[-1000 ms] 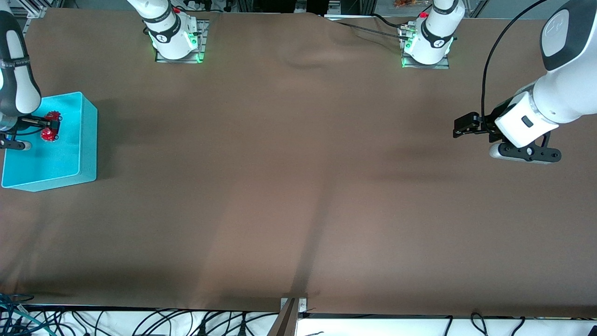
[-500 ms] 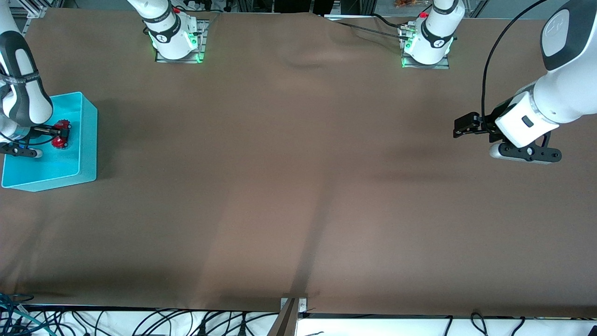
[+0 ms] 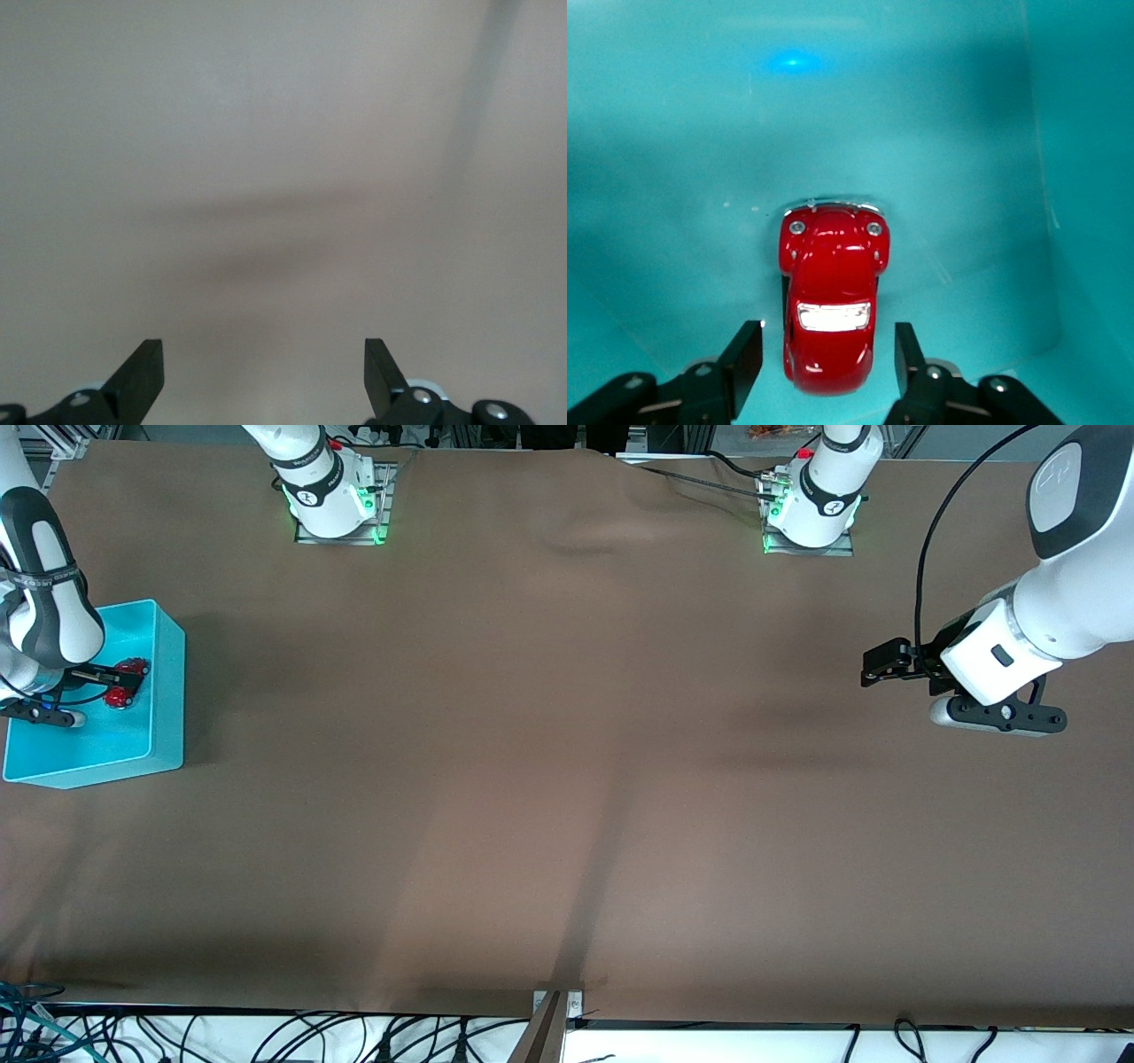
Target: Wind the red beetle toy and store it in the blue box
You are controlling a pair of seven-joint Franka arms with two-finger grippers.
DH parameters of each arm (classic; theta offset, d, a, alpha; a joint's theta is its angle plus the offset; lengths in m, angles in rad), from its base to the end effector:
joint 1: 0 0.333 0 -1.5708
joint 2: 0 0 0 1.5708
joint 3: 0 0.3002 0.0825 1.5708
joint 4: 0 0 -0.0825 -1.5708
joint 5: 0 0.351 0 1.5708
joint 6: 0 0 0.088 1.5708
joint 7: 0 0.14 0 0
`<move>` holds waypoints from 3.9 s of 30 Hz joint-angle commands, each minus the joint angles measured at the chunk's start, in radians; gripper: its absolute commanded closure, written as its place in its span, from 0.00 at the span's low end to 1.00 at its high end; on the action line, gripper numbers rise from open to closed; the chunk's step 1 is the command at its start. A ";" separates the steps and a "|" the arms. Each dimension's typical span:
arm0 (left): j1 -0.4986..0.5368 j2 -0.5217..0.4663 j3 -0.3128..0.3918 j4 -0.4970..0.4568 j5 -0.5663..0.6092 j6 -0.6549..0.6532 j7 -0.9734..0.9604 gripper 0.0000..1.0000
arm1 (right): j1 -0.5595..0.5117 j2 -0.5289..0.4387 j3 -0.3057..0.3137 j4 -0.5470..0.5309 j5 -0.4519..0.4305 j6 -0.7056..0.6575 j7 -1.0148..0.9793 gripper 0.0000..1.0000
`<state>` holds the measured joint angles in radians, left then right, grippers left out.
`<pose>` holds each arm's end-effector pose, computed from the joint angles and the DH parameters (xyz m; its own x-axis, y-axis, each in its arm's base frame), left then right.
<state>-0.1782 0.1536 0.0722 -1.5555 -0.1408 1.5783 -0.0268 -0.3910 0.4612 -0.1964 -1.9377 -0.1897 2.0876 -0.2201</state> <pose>0.5501 -0.0805 0.5014 0.9881 -0.0768 -0.1335 -0.0601 -0.9904 0.1245 0.4488 -0.3164 0.2090 0.9029 -0.2482 -0.3510 -0.2114 -0.9673 0.1401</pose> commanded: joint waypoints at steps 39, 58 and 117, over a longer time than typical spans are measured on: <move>0.005 0.009 0.003 0.025 -0.029 -0.006 0.007 0.00 | -0.017 -0.527 0.124 0.066 0.018 -0.477 0.022 0.00; 0.005 0.009 0.003 0.023 -0.029 -0.006 0.007 0.00 | -0.016 -0.578 0.156 0.164 0.015 -0.557 0.030 0.00; 0.006 0.007 0.001 0.061 -0.028 -0.006 0.021 0.00 | 0.227 -0.553 0.281 0.276 0.202 -0.609 0.301 0.00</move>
<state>-0.1771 0.1536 0.0709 -1.5151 -0.1544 1.5790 -0.0275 -0.1723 -0.1080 0.0917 -1.6989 -0.0033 1.5103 0.0813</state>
